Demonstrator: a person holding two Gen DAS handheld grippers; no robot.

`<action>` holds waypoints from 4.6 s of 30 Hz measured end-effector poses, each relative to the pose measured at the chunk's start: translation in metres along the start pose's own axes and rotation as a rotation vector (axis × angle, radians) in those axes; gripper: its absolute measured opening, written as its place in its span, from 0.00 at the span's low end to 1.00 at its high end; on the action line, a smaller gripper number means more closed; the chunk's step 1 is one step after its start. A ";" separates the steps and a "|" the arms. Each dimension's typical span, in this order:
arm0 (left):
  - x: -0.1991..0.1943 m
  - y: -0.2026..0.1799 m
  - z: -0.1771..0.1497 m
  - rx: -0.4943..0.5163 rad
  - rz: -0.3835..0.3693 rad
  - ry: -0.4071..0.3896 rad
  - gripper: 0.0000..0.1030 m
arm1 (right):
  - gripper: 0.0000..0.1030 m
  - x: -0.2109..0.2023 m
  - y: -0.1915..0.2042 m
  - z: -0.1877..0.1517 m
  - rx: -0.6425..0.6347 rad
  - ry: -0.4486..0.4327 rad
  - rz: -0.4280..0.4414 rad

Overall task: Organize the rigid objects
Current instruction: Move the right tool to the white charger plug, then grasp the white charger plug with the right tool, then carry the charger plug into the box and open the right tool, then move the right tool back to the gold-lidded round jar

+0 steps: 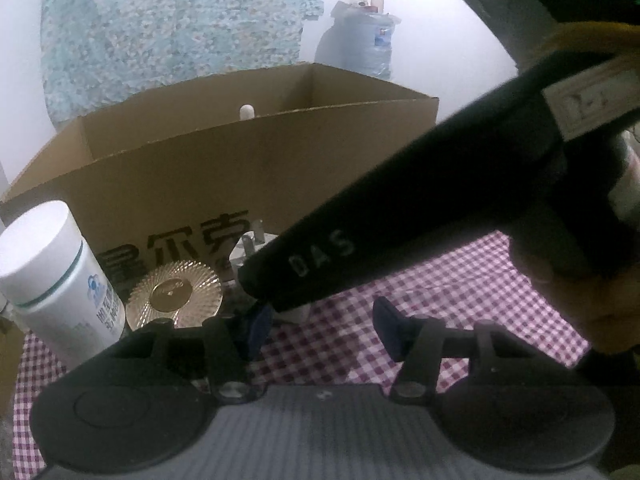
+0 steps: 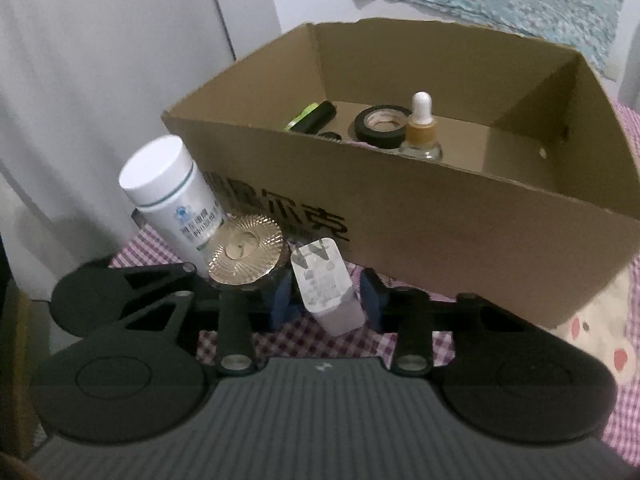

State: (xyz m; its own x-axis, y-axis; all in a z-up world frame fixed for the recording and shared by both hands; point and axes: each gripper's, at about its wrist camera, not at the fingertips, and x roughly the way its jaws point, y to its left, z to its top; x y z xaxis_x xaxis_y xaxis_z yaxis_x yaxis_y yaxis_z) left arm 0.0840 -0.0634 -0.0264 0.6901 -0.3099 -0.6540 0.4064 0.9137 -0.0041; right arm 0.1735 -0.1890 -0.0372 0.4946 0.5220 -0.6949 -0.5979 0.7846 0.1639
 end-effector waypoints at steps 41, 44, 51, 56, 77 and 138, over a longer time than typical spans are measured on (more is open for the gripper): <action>0.015 -0.028 -0.015 0.144 -0.037 -0.021 0.47 | 0.28 -0.038 -0.003 -0.031 0.038 0.051 -0.066; 0.018 -0.028 -0.013 0.139 -0.034 -0.026 0.47 | 0.29 -0.032 -0.003 -0.032 0.035 0.066 -0.070; 0.008 -0.027 -0.003 0.126 -0.025 -0.048 0.46 | 0.26 -0.039 -0.003 -0.029 0.060 0.053 -0.075; -0.026 -0.021 0.026 0.134 0.037 -0.142 0.46 | 0.25 -0.072 0.015 -0.005 0.002 -0.040 -0.078; 0.054 0.088 0.201 -0.266 0.083 -0.030 0.46 | 0.25 -0.021 -0.064 0.208 -0.025 -0.038 -0.004; -0.090 0.056 0.020 -0.090 -0.003 -0.035 0.75 | 0.35 -0.011 -0.075 0.155 0.306 0.048 0.119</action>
State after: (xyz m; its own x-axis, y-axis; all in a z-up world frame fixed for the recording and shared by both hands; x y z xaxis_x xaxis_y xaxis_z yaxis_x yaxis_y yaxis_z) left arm 0.0565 0.0109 0.0476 0.7099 -0.3203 -0.6272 0.3543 0.9321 -0.0750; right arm 0.3107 -0.2017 0.0671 0.3975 0.6056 -0.6894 -0.4291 0.7867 0.4437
